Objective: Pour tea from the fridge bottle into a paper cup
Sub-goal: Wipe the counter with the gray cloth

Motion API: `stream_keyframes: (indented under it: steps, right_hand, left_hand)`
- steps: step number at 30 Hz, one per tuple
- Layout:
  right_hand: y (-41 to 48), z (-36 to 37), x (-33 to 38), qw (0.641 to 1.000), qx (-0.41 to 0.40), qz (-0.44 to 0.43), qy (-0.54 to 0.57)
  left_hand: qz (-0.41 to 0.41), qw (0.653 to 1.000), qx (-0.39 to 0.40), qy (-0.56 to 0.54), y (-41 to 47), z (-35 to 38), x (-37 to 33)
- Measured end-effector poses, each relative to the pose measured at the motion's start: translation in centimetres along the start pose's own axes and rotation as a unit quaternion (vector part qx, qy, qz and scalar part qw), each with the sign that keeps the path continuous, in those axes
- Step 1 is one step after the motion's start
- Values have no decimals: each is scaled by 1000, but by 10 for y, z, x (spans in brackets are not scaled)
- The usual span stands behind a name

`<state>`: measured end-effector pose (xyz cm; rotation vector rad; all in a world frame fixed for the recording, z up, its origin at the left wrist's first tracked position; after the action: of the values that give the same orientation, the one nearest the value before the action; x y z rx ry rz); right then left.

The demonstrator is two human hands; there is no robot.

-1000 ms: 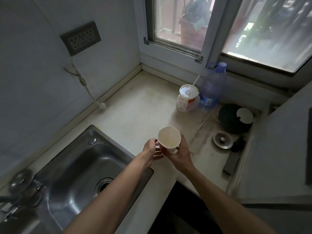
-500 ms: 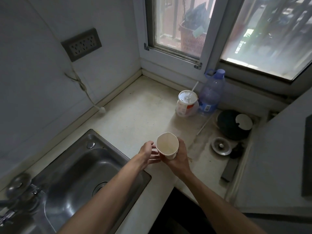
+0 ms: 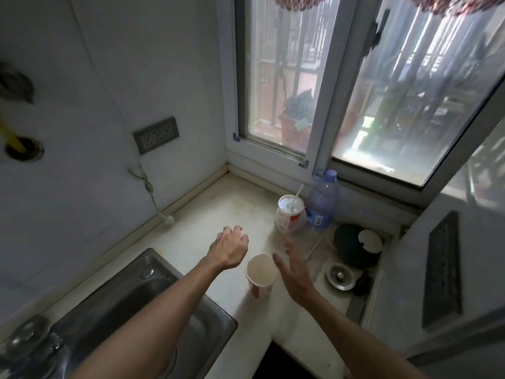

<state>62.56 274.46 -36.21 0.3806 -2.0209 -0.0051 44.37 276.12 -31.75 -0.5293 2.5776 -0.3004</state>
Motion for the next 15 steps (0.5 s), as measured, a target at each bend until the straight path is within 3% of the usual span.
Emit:
stream_keyframes:
  steps: [5,8,15]
  right_hand:
    - [38,-33,51,992,-34,-39,-115]
    - [54,-31,75,985,9,-19,-170]
    - [59,18,133,954,108,-123,-252]
  left_hand:
    - [26,989,-82,119,-17,-47,-22]
    - [4,983,-116,145,-23,-74,-17]
    - [-81,956,-182,217,-54,-125,44]
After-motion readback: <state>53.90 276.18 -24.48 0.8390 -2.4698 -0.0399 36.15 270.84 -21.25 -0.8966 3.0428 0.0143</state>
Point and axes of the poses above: each hand's wrist, its own y-axis towards the middle knuckle, its own z-axis out of the palm, x = y × z, the point moved 5 cm from there along y, towards the middle knuckle, and after that the axes turned 12 degrees about -z, right-handed, at the moved point
